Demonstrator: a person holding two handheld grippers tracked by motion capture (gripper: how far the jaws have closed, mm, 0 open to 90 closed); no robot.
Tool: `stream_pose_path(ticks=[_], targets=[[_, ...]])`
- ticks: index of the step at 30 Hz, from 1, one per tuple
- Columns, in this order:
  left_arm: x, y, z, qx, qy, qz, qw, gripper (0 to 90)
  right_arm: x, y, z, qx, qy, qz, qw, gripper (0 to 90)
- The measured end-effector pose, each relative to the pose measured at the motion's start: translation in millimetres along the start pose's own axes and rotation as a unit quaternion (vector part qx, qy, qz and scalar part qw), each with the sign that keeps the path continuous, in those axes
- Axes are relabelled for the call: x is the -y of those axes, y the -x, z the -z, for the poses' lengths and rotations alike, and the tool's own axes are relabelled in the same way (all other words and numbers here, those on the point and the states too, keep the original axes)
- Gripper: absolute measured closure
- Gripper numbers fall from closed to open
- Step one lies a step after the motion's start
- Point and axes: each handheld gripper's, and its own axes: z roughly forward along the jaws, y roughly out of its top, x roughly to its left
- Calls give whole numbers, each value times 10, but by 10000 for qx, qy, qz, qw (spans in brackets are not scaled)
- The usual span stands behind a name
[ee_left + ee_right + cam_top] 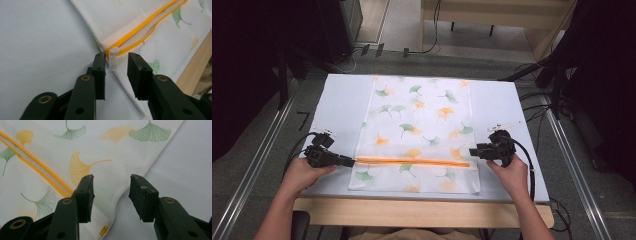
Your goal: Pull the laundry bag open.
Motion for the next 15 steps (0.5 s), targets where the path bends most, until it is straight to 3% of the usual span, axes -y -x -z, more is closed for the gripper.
stream_pose_path(ticks=[5, 8, 11, 15], targets=[[-10, 23, 73, -113, 403, 14, 9991, 567, -4, 13, 38, 78, 97, 9, 9999, 541], [-17, 25, 112, -214, 591, -41, 9980, 520, -1, 49, 99, 122, 296, -53, 9995, 513], [-25, 19, 155, -364, 799, -65, 9961, 490, 12, 95, 139, 132, 457, -85, 9988, 461], [-24, -3, 206, -600, 1096, -109, 9921, 444, 14, 139, 185, 346, 606, -65, 9975, 397]])
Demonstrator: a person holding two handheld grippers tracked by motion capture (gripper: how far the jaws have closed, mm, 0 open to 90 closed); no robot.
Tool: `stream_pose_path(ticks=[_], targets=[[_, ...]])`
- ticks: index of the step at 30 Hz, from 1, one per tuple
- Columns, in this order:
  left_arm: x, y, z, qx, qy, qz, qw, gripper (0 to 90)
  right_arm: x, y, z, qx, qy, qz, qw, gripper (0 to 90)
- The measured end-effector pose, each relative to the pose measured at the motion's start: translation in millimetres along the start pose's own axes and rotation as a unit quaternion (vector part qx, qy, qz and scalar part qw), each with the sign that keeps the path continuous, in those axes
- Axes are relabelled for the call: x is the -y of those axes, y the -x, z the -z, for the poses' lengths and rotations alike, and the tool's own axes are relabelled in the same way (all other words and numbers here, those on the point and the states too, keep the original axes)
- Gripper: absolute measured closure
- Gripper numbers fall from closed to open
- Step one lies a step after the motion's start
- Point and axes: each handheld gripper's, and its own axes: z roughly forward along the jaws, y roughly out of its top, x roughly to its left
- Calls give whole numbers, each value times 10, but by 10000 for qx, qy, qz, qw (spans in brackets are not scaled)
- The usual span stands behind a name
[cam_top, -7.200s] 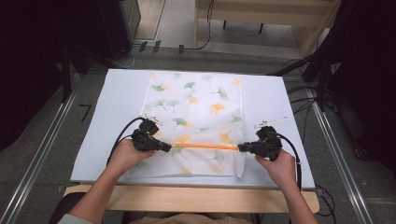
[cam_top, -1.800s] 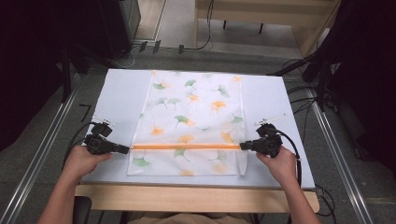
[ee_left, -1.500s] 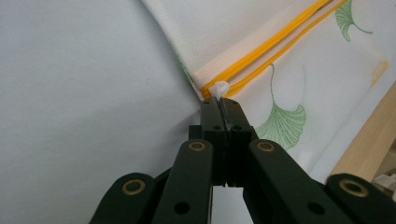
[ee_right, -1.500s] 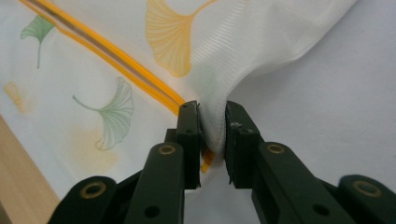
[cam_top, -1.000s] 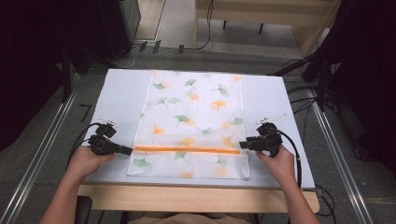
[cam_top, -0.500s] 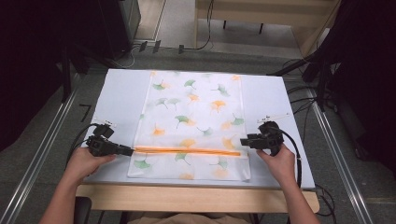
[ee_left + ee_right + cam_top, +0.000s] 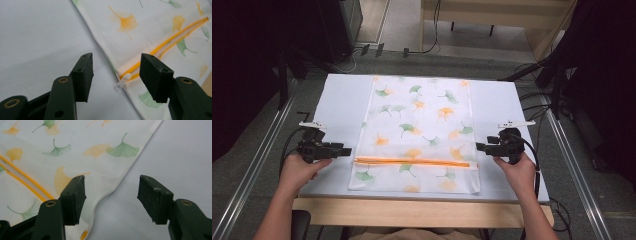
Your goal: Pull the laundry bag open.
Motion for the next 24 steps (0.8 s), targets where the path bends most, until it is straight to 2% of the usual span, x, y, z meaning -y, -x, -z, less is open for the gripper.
stream_pose_path(ticks=[2, 4, 13, 24], targets=[[-4, -28, 18, -177, 127, -46, 9998, 412, 8, 25, 22, 77, 68, 21, 9999, 397], [-7, -53, 17, -251, 201, -3, 9995, 372, 21, 55, 38, 123, 139, 38, 9998, 397], [-27, -135, -33, -595, 185, 106, 9980, 308, 82, 159, 44, 290, 162, -82, 9994, 361], [-53, -206, -104, -734, 69, 265, 9969, 301, 123, 196, 37, 389, 95, -173, 9990, 336]])
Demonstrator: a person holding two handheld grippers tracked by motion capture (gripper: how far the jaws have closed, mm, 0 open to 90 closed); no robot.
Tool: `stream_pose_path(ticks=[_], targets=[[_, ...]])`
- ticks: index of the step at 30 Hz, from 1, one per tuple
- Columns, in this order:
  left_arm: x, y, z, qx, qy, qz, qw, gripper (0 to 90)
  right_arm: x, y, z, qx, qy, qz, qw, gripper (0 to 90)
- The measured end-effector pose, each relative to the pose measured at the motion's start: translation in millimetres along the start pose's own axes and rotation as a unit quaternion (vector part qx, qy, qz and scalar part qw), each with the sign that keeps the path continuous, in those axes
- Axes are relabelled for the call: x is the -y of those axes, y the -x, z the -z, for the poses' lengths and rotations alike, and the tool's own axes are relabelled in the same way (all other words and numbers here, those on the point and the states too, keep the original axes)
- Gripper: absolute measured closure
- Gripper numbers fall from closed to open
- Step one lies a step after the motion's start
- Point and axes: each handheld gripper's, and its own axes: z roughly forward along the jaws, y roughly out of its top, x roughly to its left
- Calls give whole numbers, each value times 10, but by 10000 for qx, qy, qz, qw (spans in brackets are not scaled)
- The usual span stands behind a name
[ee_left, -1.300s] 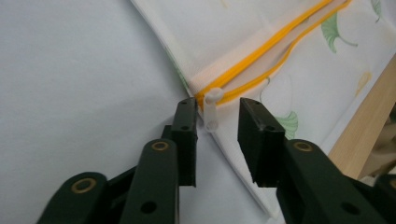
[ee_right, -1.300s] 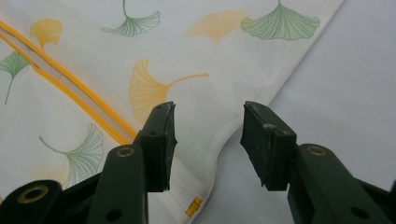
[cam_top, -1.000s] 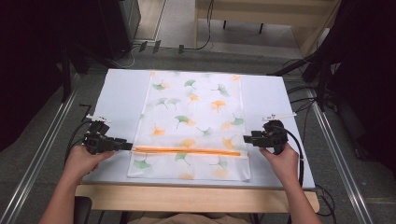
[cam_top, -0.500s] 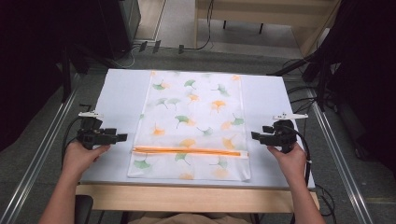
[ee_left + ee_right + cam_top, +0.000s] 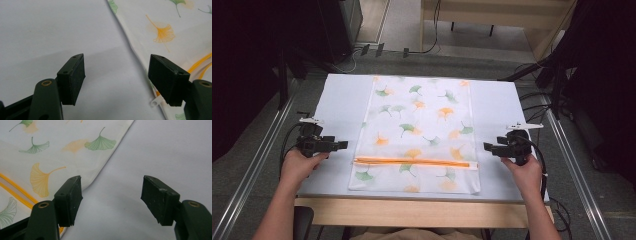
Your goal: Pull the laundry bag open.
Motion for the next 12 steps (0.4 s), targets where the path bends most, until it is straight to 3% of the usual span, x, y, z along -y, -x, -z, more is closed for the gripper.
stream_pose_path(ticks=[4, 12], targets=[[-5, -5, -12, -13, -16, 24, 10000, 301, -1, 0, -1, -58, -47, -115, 9999, 340], [1, -12, -37, -28, -123, 62, 9999, 294, 2, 9, -11, -40, -76, -118, 9999, 339]])
